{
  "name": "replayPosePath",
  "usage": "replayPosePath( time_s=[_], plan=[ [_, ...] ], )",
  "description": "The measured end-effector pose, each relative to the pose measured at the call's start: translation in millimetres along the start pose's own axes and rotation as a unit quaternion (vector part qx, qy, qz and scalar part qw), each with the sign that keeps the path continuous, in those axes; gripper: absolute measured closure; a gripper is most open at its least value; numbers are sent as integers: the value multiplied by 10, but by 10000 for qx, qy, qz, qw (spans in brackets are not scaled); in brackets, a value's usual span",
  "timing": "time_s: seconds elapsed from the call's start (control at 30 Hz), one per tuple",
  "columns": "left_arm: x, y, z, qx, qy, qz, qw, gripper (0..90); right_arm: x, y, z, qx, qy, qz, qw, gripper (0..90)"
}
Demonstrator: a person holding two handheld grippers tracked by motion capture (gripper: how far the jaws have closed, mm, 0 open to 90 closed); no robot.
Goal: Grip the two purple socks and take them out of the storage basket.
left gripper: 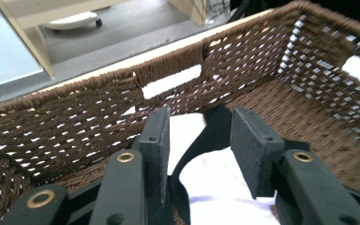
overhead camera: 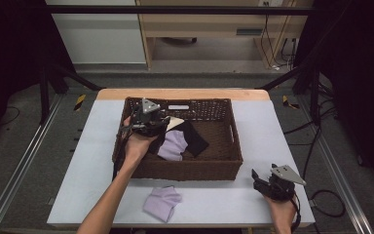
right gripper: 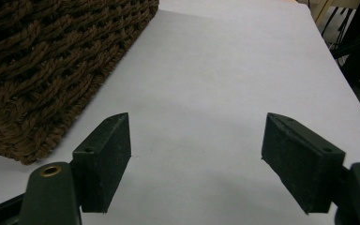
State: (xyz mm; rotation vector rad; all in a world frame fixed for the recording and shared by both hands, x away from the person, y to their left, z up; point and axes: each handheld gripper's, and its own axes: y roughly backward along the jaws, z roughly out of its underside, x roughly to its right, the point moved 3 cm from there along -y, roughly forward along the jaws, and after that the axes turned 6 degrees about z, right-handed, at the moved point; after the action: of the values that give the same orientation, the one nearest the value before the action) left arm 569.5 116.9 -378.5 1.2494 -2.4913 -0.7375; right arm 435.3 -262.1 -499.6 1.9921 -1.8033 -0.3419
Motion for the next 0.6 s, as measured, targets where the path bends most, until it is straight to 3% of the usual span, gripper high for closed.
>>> replayPosePath(
  time_s=[0.27,0.43,0.6],
  plan=[
    [-45,-316,111,-508,45,26,9987,580,-2,-4,0,-42,2,-18,10000,246],
    [-79,-406,122,-798,21,4,9968,569,-5,-9,-1,-41,49,-7,10000,247],
    [-74,-538,172,-1204,-97,29,9927,558,-7,-9,-1,-32,57,0,10000,248]
  ],
)
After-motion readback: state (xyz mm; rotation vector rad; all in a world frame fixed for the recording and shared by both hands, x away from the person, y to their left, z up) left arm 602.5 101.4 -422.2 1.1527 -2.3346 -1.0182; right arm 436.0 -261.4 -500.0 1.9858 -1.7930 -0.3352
